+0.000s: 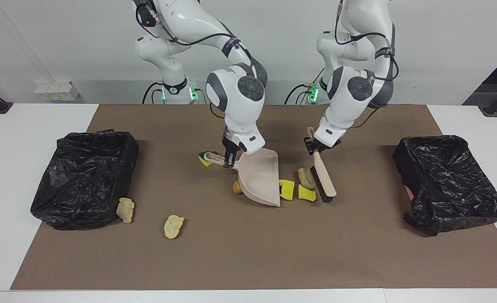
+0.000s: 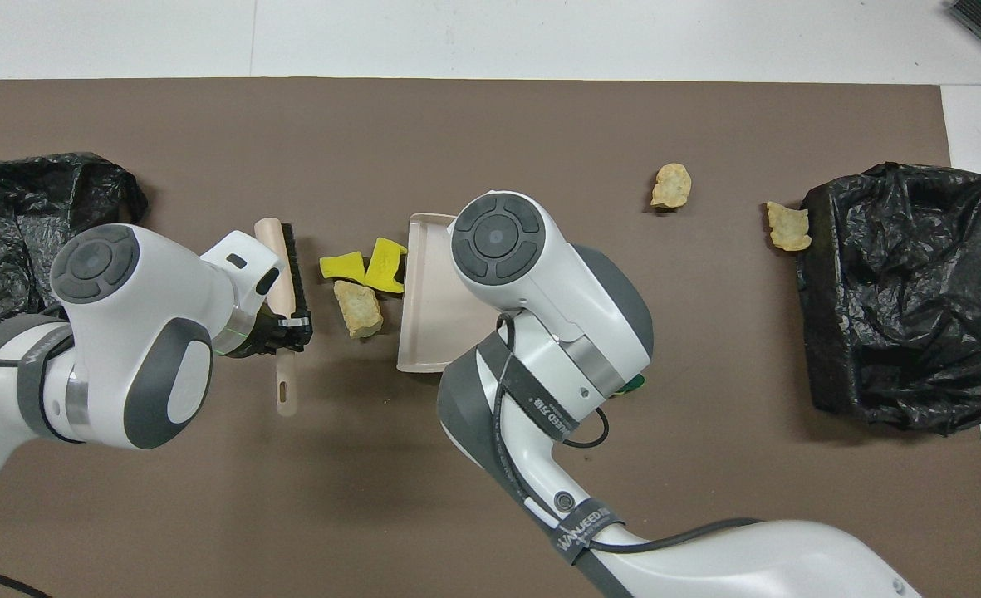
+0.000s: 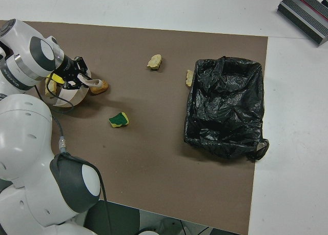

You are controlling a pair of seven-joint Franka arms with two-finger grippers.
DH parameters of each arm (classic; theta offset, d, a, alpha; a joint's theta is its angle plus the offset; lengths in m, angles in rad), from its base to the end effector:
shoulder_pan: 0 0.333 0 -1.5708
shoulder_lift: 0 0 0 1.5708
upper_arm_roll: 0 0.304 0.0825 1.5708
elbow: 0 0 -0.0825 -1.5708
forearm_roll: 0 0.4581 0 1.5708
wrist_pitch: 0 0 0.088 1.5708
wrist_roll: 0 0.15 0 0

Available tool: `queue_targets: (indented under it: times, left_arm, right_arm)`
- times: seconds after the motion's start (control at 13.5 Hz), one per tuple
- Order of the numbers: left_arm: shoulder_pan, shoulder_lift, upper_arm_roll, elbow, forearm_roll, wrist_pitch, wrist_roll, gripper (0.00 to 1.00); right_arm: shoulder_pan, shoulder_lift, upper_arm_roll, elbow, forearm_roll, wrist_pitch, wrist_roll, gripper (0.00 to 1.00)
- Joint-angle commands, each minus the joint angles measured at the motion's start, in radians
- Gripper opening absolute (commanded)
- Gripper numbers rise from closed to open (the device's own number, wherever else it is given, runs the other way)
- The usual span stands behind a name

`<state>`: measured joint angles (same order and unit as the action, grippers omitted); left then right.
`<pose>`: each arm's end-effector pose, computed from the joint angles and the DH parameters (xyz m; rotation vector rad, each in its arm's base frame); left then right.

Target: Sweep and dump trash in bin

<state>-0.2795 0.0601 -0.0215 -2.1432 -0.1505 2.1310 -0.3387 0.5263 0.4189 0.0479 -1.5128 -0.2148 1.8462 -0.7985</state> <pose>0.5659 -0.1883 0.2720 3.0348 0.1859 -0.1646 0.6306 0.3737 0.3380 2.2313 1.9507 -0.1554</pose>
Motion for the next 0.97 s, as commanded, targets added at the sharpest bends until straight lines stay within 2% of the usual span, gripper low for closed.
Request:
queue_targets:
  times: [0.0,0.3,0.52,0.89]
  left_arm:
    - [-0.029,0.007,-0.002,-0.055,0.009,0.101,-0.009,0.0]
    - [-0.03,0.024,-0.003,-0.056,0.005,0.148,-0.009,0.0]
    - [-0.072,0.017,-0.005,-0.067,-0.003,0.145,-0.025,0.0]
    - [-0.154,0.009,-0.005,-0.078,-0.113,0.159,-0.068,0.0]
  right_arm:
    - [-0.031,0.018,-0.002,0.034,-0.02,-0.028,-0.041,0.0]
    - [-0.023,0.063,0.0,0.031,-0.031,0.018,-0.025,0.0]
    - [0.001,0.078,0.0,0.034,-0.031,0.038,-0.012,0.0]
    - [0.014,0.077,-0.005,0.036,-0.031,0.01,-0.01,0.0]
